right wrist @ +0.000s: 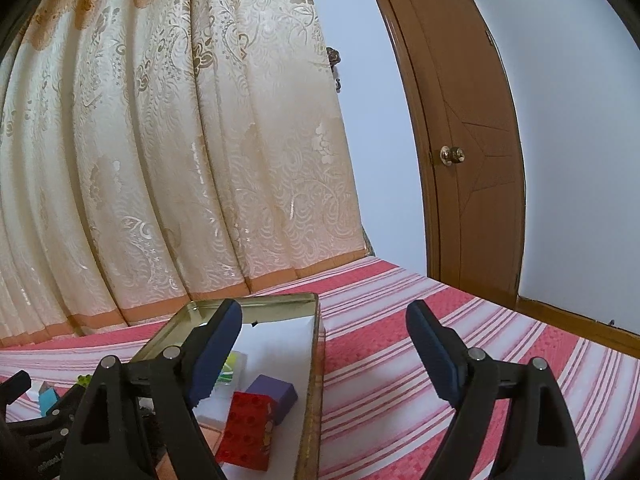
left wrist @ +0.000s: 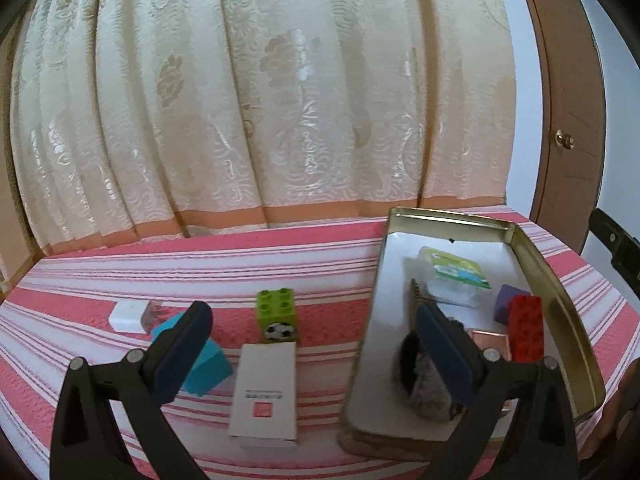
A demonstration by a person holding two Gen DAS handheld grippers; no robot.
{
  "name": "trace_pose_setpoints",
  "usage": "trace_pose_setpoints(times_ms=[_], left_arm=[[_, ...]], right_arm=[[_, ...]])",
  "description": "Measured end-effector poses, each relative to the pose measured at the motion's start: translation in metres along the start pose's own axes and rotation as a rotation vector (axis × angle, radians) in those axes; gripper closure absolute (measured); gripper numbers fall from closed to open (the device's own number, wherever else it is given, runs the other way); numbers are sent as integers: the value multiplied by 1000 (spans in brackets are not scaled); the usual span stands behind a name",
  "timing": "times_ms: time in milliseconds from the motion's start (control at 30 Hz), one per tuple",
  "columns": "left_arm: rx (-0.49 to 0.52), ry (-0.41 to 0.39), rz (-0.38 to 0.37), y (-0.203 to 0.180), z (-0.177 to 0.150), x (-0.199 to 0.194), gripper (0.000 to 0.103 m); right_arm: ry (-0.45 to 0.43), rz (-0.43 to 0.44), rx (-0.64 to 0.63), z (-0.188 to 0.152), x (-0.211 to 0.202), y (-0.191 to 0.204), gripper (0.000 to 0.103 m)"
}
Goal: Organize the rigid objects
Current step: 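Withdraw both open tools away from the tray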
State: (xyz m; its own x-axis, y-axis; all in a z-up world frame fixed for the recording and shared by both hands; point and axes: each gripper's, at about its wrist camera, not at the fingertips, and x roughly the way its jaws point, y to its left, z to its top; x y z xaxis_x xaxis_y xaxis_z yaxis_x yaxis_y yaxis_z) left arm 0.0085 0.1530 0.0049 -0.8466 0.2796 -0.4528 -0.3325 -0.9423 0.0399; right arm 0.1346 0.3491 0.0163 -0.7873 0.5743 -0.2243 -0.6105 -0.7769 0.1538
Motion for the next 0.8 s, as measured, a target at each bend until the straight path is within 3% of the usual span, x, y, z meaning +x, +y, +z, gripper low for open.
trace_pose_setpoints(times_ms=[800], left_arm=[[-35,8,60,49,-7,-7,1]], right_arm=[[27,69,-40,-19,-27,45,17]])
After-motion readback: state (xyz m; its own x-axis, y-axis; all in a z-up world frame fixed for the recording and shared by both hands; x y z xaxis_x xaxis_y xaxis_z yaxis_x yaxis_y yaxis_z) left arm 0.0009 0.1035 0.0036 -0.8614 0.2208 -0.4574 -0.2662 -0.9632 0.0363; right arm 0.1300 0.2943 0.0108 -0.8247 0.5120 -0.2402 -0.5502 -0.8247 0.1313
